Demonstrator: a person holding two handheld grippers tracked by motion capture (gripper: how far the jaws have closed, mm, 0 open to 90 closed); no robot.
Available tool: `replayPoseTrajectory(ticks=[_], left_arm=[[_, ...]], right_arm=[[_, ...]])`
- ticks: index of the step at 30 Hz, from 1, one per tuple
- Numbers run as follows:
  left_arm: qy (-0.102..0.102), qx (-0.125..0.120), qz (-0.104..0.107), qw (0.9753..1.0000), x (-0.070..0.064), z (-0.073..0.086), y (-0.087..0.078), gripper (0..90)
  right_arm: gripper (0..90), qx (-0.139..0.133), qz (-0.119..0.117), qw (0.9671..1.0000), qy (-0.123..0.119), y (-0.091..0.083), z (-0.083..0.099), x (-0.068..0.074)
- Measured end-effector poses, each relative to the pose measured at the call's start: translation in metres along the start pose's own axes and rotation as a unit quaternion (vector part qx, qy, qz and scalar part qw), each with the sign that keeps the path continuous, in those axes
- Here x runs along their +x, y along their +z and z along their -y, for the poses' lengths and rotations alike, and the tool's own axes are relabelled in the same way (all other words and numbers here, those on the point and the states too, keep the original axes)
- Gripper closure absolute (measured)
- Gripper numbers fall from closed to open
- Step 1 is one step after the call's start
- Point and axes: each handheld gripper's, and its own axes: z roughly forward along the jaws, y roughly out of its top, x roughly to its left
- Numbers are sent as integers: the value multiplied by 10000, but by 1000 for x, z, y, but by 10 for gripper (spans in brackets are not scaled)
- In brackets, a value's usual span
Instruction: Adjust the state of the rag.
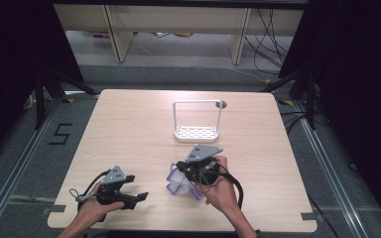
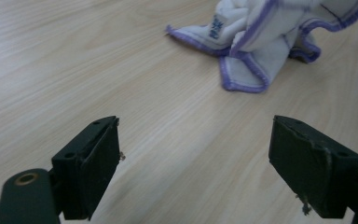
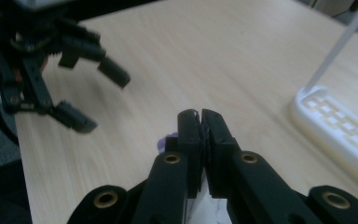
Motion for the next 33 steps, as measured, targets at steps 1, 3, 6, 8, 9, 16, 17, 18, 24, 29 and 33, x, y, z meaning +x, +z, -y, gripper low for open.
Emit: replayPoseTrajectory(ticks=[1,3,6,8,9,16,17,18,24,29,33], left_arm=[[47,62,54,10000,-2,-1,1,159],[110,118,156,9997,-7,-4,9,167],[170,190,207,9995,-10,-7,16,177],[206,173,212,9994,-11,-9,18,181],[349,191,196,9990,-13,-11,21,183],[557,105,318,9979,-27,-21,37,190],[557,105,318,9979,-27,-21,37,190],[580,103,399,9975,-30,-24,42,190],[774,-6,317,9965,-38,-29,56,196],[1010,11,372,9942,-38,-36,69,308],[959,-10,554,9938,-34,-41,76,656]], right_arm=[[872,-74,-18,9999,90,-7,-2,-3],[872,-296,102,9994,130,-27,-6,-11],[872,-458,330,9981,260,-42,-5,-23],[872,-508,369,9972,416,-47,-4,-27],[872,-620,465,9956,536,-54,-1,-36],[872,-778,661,9904,928,-71,14,-60],[872,-778,661,9904,928,-71,14,-60],[872,-730,633,9907,959,-71,18,-63],[872,-807,696,9897,953,-72,20,-69],[872,-820,739,9890,985,-77,21,-72],[872,-809,807,9894,891,-77,21,-73]])
